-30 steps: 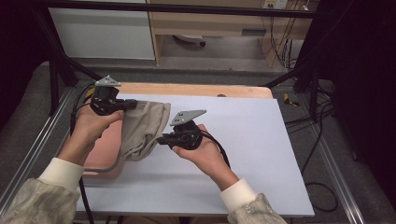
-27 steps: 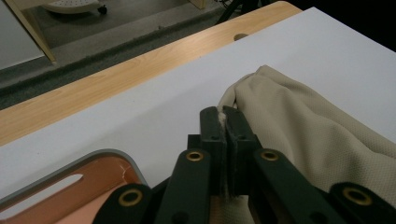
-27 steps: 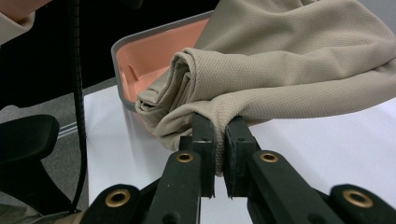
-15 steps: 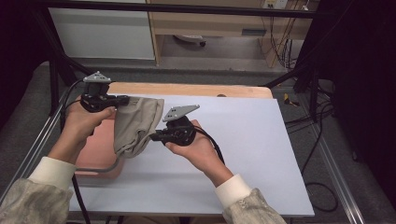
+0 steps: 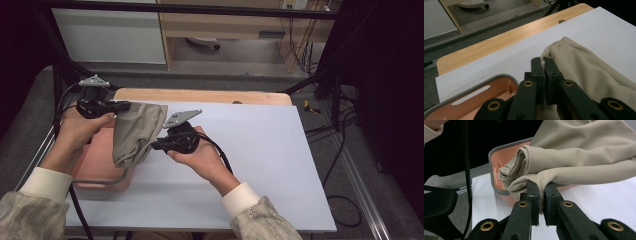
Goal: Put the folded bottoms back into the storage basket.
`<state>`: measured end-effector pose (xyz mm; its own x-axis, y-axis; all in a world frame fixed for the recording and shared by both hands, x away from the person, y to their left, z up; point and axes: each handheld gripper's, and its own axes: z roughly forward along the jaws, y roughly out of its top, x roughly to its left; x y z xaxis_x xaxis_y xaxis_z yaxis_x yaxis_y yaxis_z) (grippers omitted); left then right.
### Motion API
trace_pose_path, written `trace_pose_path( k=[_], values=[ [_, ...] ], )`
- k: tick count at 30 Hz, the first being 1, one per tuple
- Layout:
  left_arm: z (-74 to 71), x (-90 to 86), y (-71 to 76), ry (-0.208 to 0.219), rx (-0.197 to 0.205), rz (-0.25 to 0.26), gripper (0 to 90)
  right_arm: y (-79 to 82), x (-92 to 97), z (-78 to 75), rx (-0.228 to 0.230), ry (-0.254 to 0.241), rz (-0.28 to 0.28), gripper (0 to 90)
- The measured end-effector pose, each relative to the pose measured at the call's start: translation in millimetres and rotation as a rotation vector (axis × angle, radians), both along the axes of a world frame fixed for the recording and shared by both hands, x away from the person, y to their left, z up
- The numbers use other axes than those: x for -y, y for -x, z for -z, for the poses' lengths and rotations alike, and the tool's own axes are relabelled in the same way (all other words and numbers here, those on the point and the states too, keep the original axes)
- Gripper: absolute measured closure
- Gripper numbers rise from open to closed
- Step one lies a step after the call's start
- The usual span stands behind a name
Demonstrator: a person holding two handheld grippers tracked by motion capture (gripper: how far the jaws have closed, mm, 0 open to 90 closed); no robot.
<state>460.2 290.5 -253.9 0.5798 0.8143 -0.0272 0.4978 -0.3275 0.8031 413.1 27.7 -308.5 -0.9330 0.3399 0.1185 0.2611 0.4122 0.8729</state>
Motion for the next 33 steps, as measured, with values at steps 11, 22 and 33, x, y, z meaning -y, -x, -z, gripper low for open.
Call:
trace_pose_path(
  k=[11, 22, 33],
  values=[
    [0.4, -10.1, -0.3, 0.001, -0.003, -0.014, 88.0, -3.3, -11.4, 5.1, -0.002, 0.004, -0.012, 85.2],
    [2.2, -20.2, -1.4, 0.002, -0.009, -0.029, 88.0, -6.9, -23.2, 8.7, 0.000, 0.001, -0.020, 85.2],
    [4.8, -34.9, -2.0, 0.001, -0.016, -0.053, 88.0, -10.0, -43.3, 13.9, 0.003, -0.002, -0.043, 85.2]
  ],
)
